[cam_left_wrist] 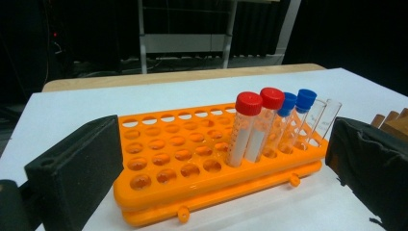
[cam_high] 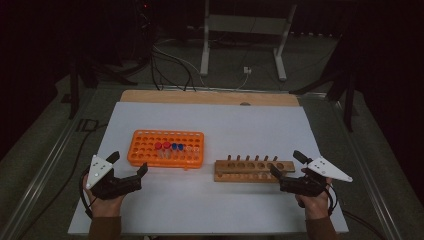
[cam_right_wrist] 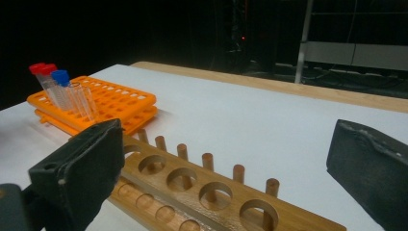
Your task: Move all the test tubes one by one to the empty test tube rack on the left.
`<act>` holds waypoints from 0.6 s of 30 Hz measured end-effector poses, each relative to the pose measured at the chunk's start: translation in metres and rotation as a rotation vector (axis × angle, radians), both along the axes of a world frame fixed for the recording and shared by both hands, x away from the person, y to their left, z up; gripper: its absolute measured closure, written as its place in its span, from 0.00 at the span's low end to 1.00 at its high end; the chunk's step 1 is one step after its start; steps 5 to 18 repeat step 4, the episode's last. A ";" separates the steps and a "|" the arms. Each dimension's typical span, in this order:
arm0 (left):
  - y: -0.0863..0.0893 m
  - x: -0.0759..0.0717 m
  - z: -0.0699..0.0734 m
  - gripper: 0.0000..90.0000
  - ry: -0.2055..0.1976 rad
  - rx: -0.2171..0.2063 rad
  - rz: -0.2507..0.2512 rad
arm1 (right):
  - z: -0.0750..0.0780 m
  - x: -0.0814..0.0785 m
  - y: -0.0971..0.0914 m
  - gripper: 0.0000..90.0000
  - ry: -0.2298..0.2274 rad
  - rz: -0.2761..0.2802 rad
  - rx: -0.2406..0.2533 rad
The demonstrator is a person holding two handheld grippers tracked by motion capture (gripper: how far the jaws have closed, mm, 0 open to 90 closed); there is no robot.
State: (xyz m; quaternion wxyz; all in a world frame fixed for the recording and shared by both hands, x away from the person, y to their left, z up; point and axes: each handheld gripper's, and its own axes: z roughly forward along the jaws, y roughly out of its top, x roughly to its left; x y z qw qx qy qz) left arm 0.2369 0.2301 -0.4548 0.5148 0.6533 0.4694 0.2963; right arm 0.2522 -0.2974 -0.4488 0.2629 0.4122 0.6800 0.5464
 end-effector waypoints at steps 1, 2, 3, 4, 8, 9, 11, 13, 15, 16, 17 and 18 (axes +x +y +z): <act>0.000 0.000 -0.001 0.01 0.002 -0.002 0.002 | 0.000 0.001 0.000 0.00 0.006 -0.008 -0.002; -0.001 0.001 -0.002 0.01 0.007 -0.002 0.002 | -0.001 0.001 0.000 0.00 0.013 -0.015 -0.001; -0.001 0.001 -0.002 0.01 0.009 0.000 0.002 | -0.002 0.002 -0.001 0.00 0.021 -0.018 0.003; -0.001 0.001 -0.002 0.01 0.009 0.002 0.009 | -0.002 0.003 -0.001 0.00 0.026 -0.022 0.003; -0.001 0.001 -0.002 0.01 0.009 0.002 0.009 | -0.002 0.003 -0.001 0.00 0.026 -0.022 0.003; -0.001 0.001 -0.002 0.01 0.009 0.002 0.009 | -0.002 0.003 -0.001 0.00 0.026 -0.022 0.003; -0.001 0.001 -0.002 0.01 0.009 0.002 0.009 | -0.002 0.003 -0.001 0.00 0.026 -0.022 0.003; -0.001 0.001 -0.002 0.01 0.009 0.002 0.009 | -0.002 0.003 -0.001 0.00 0.026 -0.022 0.003; -0.001 0.001 -0.002 0.01 0.009 0.002 0.009 | -0.002 0.003 -0.001 0.00 0.026 -0.022 0.003; -0.001 0.001 -0.002 0.01 0.009 0.002 0.009 | -0.002 0.003 -0.001 0.00 0.026 -0.022 0.003; -0.001 0.001 -0.002 0.01 0.009 0.002 0.009 | -0.002 0.003 -0.001 0.00 0.026 -0.022 0.003; -0.001 0.001 -0.002 0.01 0.009 0.002 0.009 | -0.002 0.003 -0.001 0.00 0.026 -0.022 0.003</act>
